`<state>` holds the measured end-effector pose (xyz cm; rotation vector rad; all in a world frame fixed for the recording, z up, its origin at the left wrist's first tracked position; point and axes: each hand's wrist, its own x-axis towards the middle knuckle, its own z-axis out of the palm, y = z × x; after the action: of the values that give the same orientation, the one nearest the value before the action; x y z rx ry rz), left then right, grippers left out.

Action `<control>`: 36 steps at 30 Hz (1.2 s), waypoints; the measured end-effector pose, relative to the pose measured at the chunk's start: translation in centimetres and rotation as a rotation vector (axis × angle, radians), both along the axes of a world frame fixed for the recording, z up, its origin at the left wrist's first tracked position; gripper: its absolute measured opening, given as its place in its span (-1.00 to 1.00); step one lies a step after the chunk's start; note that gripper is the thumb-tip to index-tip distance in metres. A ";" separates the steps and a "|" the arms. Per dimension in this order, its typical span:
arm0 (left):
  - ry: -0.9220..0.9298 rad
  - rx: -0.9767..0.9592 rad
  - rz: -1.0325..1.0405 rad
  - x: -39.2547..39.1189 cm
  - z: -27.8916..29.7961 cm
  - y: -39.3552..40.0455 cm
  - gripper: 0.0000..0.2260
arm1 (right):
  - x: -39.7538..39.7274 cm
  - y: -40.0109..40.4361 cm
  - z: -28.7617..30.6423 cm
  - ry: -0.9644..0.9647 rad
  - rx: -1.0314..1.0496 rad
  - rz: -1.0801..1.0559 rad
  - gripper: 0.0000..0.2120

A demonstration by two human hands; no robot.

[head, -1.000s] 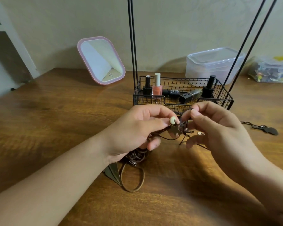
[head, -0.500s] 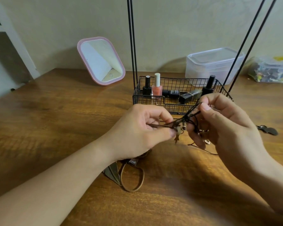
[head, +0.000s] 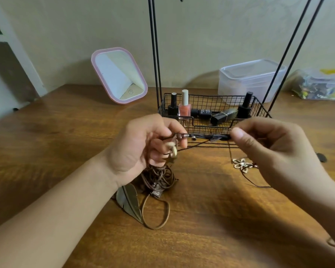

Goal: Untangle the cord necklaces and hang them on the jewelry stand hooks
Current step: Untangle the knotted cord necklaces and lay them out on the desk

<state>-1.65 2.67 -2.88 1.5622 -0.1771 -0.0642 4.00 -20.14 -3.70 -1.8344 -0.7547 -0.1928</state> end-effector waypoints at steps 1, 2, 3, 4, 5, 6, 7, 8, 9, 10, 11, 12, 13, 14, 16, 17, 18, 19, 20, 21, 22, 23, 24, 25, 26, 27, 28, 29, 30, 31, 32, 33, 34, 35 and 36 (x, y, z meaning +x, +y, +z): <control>-0.004 0.056 -0.005 0.0 0.1 0.0 -0.78 | 0.2 -0.1 -0.2 0.014 0.020 0.029 -0.72; -0.032 0.147 -0.017 -0.1 0.1 -0.1 -0.78 | 0.3 -0.1 -0.2 0.053 0.051 0.091 -0.71; -0.075 0.234 -0.041 -0.1 0.0 -0.3 -0.76 | 0.4 -0.1 -0.4 0.107 0.088 0.175 -0.72; -0.117 0.308 -0.064 0.0 -0.1 -0.6 -0.75 | 0.4 -0.1 -0.5 0.165 0.120 0.267 -0.72; -0.148 0.375 -0.076 0.0 -0.2 -0.9 -0.75 | 0.4 -0.1 -0.7 0.208 0.130 0.341 -0.72; -0.175 0.443 -0.075 -0.1 -0.4 -1.2 -0.78 | 0.3 0.0 -0.8 0.232 0.120 0.394 -0.71; -0.197 0.502 -0.072 -0.1 -0.5 -1.5 -0.81 | 0.2 0.1 -0.9 0.247 0.102 0.431 -0.70; -0.212 0.546 -0.068 -0.2 -0.7 -1.7 -0.82 | 0.1 0.2 -1.0 0.265 0.091 0.460 -0.70; -0.222 0.566 -0.062 -0.2 -0.9 -1.9 -0.82 | 0.0 0.3 -1.0 0.286 0.089 0.482 -0.71; -0.238 0.573 -0.054 -0.2 -1.0 -2.0 -0.81 | -0.1 0.4 -1.0 0.303 0.093 0.495 -0.72; -0.261 0.574 -0.045 -0.1 -1.1 -2.0 -0.81 | -0.2 0.4 -0.9 0.316 0.097 0.500 -0.74; -0.289 0.571 -0.033 -0.1 -1.2 -2.1 -0.82 | -0.3 0.4 -0.9 0.323 0.100 0.496 -0.76; -0.314 0.559 -0.023 0.0 -1.3 -2.0 -0.83 | -0.3 0.4 -0.9 0.324 0.105 0.488 -0.78; -0.324 0.532 -0.019 0.1 -1.3 -2.0 -0.85 | -0.3 0.4 -0.8 0.319 0.111 0.477 -0.80; -0.295 0.444 -0.048 0.1 -1.1 -1.7 -0.87 | -0.3 0.4 -0.7 0.308 0.126 0.429 -0.83; -0.270 0.393 -0.073 0.1 -1.0 -1.6 -0.86 | -0.3 0.4 -0.6 0.308 0.141 0.395 -0.83; -0.245 0.351 -0.097 0.1 -1.0 -1.4 -0.85 | -0.3 0.4 -0.5 0.308 0.159 0.363 -0.82; -0.221 0.322 -0.117 0.0 -0.9 -1.3 -0.84 | -0.2 0.4 -0.4 0.304 0.176 0.340 -0.82; -0.198 0.298 -0.134 0.0 -1.0 -1.2 -0.82 | -0.2 0.3 -0.4 0.300 0.192 0.325 -0.82; -0.175 0.273 -0.150 0.0 -0.9 -1.1 -0.80 | -0.1 0.2 -0.4 0.304 0.209 0.318 -0.82; -0.149 0.246 -0.161 0.0 -0.9 -1.1 -0.79 | 0.0 0.1 -0.5 0.315 0.227 0.316 -0.82; -0.128 0.229 -0.163 0.0 -0.8 -1.0 -0.78 | 0.2 -0.1 -0.5 0.316 0.239 0.324 -0.83; -0.114 0.227 -0.157 0.0 -0.8 -1.0 -0.77 | 0.3 -0.3 -0.5 0.308 0.247 0.339 -0.83; -0.110 0.233 -0.144 0.0 -0.7 -0.9 -0.76 | 0.4 -0.4 -0.4 0.288 0.246 0.354 -0.80; -0.112 0.241 -0.126 0.1 -0.6 -0.9 -0.76 | 0.4 -0.5 -0.2 0.266 0.242 0.361 -0.76; -0.117 0.246 -0.106 0.1 -0.6 -0.9 -0.77 | 0.4 -0.6 -0.1 0.241 0.241 0.352 -0.76; -0.123 0.250 -0.085 0.1 -0.6 -0.9 -0.78 | 0.3 -0.7 0.2 0.220 0.242 0.342 -0.79; -0.127 0.254 -0.068 0.1 -0.6 -0.9 -0.78 | 0.2 -0.8 0.3 0.198 0.226 0.333 -0.83; -0.130 0.255 -0.057 0.1 -0.6 -1.0 -0.79 | 0.1 -0.8 0.4 0.171 0.186 0.322 -0.86; -0.133 0.252 -0.054 0.0 -0.6 -1.0 -0.78 | 0.0 -0.8 0.3 0.125 0.120 0.301 -0.85; -0.135 0.246 -0.058 0.0 -0.5 -1.0 -0.78 | 0.0 -0.8 0.1 0.070 0.040 0.261 -0.81; -0.136 0.244 -0.064 0.0 -0.5 -1.1 -0.78 | 0.1 -0.8 -0.2 0.018 -0.028 0.210 -0.80; -0.137 0.246 -0.067 0.0 -0.5 -1.1 -0.78 | 0.2 -0.7 -0.4 -0.026 -0.067 0.158 -0.81; -0.138 0.252 -0.071 0.0 -0.5 -1.1 -0.78 | 0.3 -0.6 -0.6 -0.055 -0.074 0.125 -0.84; -0.139 0.256 -0.077 0.0 -0.5 -1.0 -0.78 | 0.3 -0.5 -0.6 -0.067 -0.064 0.113 -0.85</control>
<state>-1.67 1.62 -3.38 1.8164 -0.3495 -0.0398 4.29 -20.65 -4.34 -1.8468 -0.9181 -0.1590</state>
